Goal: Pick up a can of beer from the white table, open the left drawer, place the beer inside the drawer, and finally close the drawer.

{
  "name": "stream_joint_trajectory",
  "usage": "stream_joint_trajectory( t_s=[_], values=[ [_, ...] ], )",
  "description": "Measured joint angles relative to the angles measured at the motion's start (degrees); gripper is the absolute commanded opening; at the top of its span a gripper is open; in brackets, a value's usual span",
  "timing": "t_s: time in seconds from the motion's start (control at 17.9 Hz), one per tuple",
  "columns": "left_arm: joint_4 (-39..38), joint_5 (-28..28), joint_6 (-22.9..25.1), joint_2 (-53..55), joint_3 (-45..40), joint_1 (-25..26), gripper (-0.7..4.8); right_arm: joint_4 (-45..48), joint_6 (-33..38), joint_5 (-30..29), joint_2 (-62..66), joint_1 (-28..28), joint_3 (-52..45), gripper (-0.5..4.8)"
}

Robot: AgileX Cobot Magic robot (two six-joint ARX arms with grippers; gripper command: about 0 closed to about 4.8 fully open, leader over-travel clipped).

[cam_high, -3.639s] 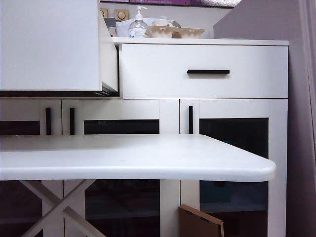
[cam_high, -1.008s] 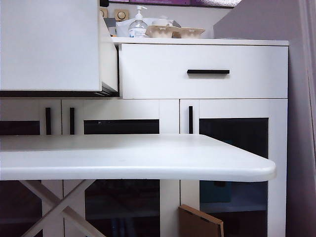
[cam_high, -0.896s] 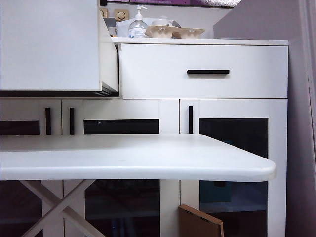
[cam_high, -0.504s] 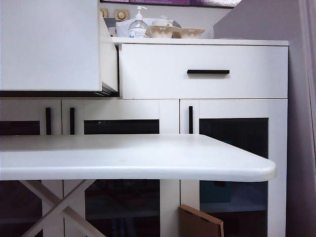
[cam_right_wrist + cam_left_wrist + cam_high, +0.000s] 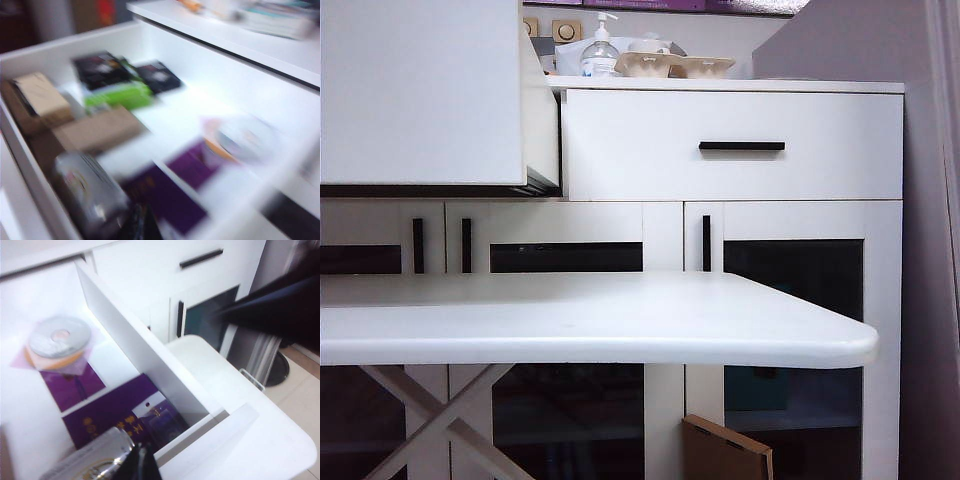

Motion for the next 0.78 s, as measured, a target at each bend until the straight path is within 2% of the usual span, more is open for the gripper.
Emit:
stream_joint_trajectory(
  t_s=[0.17, 0.28, 0.45, 0.5, 0.62, 0.78],
  values=[
    [0.15, -2.29, -4.98, -2.6, -0.15, 0.04, -0.05, -10.64, -1.99, 0.42, -5.66, -2.03, -0.04, -0.05],
    [0.85, -4.61, -6.34, -7.93, -5.27, 0.09, -0.05, -14.49, -2.82, 0.57, -9.14, -2.56, -0.04, -0.05],
    [11.15, -10.38, -10.99, -19.69, -22.1, 0.09, -0.05, -16.66, -3.43, -0.5, -10.29, -2.97, -0.09, -0.06],
    [16.33, -11.39, -12.26, -24.55, -29.11, 0.09, -0.05, -16.66, -3.45, -1.05, -10.29, -2.73, -0.15, -0.05],
    [21.68, -12.52, -14.73, -33.4, -41.4, 0.09, -0.05, -16.63, -3.48, -4.33, -10.29, -2.45, -0.31, -0.05],
    [29.0, -18.16, -15.3, -40.76, -53.44, 0.11, -0.05, -15.93, -3.48, -6.62, -10.32, -2.27, -0.61, -0.05]
  ],
)
